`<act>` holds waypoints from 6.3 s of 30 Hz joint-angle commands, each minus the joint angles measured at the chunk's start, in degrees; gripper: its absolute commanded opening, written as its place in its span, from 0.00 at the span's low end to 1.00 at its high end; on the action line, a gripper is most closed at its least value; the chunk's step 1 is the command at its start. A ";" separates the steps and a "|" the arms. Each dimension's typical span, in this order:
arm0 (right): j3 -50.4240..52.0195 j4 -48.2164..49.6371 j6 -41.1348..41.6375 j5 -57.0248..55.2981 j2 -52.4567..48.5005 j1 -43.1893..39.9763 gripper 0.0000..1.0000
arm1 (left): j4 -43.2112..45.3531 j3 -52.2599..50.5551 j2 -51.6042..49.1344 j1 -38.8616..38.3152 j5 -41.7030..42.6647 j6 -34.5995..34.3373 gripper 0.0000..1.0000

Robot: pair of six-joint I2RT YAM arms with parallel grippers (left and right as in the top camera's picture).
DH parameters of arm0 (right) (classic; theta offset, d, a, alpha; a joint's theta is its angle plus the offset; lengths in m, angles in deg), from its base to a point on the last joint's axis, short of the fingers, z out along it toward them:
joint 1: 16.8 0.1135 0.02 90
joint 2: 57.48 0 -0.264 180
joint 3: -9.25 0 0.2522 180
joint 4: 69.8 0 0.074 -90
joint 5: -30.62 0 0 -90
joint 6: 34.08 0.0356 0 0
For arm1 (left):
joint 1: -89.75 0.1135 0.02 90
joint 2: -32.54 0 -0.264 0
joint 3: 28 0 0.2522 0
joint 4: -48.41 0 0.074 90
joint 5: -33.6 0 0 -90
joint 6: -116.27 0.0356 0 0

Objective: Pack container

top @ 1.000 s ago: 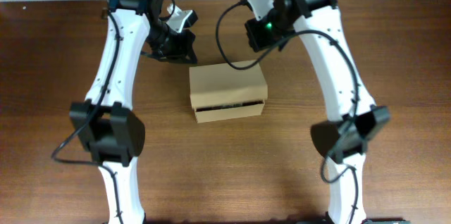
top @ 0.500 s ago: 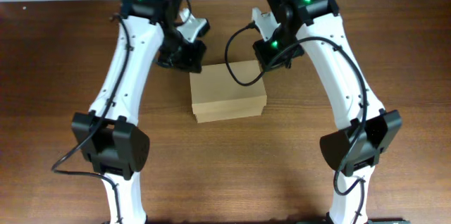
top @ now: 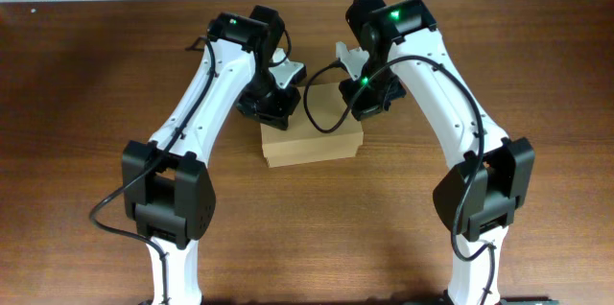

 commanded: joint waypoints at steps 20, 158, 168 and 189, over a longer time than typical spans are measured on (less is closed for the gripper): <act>11.32 10.58 -1.95 1.60 0.87 0.09 0.04 | 6.58 -6.49 1.11 0.02 -3.15 -4.74 0.02; 118.92 85.79 5.46 4.22 121.74 -21.53 0.99 | 12.00 21.38 5.38 22.01 -29.07 -7.67 1.00; 118.92 85.79 5.49 4.22 121.74 -21.53 0.99 | 12.00 21.38 5.38 22.01 -29.07 -7.67 1.00; 118.92 85.79 5.46 4.22 121.74 -21.53 0.99 | 13.09 -9.81 47.15 14.43 -29.07 -7.69 0.99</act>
